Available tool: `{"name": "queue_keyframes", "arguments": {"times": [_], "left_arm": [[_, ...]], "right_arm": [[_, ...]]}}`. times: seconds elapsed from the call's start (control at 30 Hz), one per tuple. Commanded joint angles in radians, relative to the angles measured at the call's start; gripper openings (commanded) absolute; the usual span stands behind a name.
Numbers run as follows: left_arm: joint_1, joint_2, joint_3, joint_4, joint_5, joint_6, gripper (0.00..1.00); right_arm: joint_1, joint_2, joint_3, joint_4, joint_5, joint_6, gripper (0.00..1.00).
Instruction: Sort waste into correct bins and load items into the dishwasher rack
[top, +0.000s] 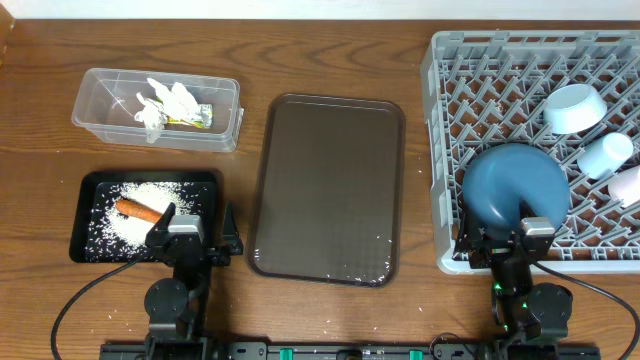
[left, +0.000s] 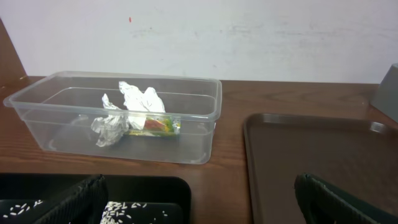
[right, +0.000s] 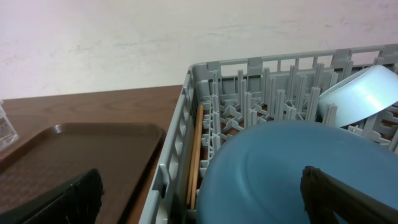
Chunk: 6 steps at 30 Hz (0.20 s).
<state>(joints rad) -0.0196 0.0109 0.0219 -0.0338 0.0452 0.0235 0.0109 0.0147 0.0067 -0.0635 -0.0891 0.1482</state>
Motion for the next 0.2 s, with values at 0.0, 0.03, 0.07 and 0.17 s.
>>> {"name": "queue_keyframes", "arguments": {"times": [0.0,0.03,0.07,0.17], "left_arm": [[0.005,-0.006,-0.018,-0.036,-0.024,0.006,0.98],[0.005,-0.006,-0.018,-0.036,-0.024,0.006,0.98],[0.005,-0.006,-0.018,-0.036,-0.024,0.006,0.98],[0.005,-0.006,-0.018,-0.036,-0.024,0.006,0.98]], "right_arm": [[0.009,-0.006,-0.001,-0.005,0.01,-0.011,0.99],[0.009,-0.006,-0.001,-0.005,0.01,-0.011,0.99],[0.009,-0.006,-0.001,-0.005,0.01,-0.011,0.99],[0.009,-0.006,-0.001,-0.005,0.01,-0.011,0.99]]}}
